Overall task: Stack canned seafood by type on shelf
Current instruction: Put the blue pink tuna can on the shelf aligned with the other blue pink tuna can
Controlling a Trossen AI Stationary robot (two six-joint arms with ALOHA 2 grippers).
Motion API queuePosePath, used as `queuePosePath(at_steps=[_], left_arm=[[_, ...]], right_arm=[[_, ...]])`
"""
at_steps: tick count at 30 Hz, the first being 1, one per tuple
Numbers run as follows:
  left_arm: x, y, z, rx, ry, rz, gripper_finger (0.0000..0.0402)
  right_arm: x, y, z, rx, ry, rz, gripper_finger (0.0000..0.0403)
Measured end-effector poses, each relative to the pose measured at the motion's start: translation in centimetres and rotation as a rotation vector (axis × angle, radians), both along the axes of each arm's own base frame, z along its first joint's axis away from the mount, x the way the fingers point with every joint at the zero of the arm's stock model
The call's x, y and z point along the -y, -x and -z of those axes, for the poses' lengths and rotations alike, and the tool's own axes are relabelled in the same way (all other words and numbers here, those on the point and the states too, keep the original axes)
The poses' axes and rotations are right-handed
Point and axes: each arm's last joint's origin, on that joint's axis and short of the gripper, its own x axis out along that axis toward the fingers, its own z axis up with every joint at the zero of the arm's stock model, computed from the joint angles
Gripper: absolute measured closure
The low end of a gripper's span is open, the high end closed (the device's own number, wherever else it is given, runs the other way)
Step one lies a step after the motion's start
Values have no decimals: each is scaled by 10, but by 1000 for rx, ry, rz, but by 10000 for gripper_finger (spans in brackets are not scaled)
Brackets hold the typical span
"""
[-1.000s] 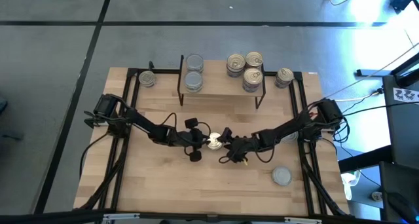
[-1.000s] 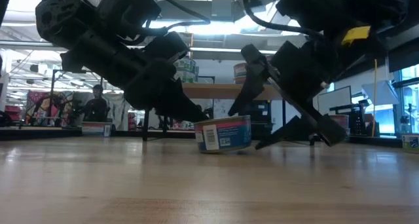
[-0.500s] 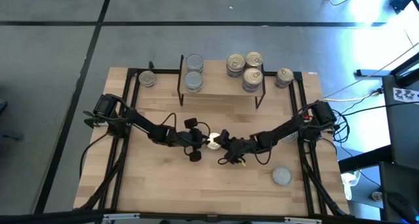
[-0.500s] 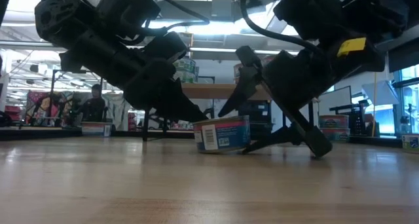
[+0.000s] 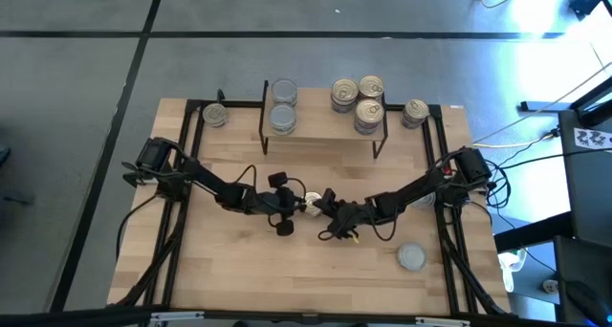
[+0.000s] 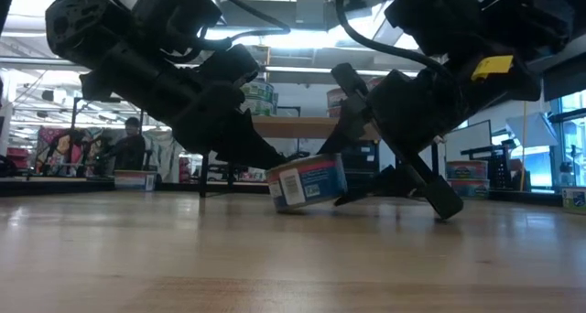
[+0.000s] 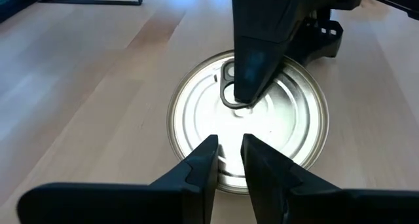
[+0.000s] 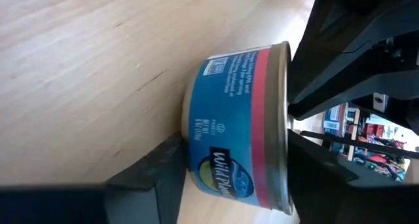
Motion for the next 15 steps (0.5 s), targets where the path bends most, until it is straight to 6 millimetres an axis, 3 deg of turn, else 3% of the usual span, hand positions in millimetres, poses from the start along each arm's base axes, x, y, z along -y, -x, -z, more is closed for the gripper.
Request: queuePosePath(at_steps=[8, 15], left_arm=[[3, 1, -5, 6, 2, 9, 329], [6, 15, -34, -51, 0, 71, 329]], right_arm=[[-3, 1, -1, 12, 18, 12, 193], [-9, 2, -10, 78, -77, 68, 194]])
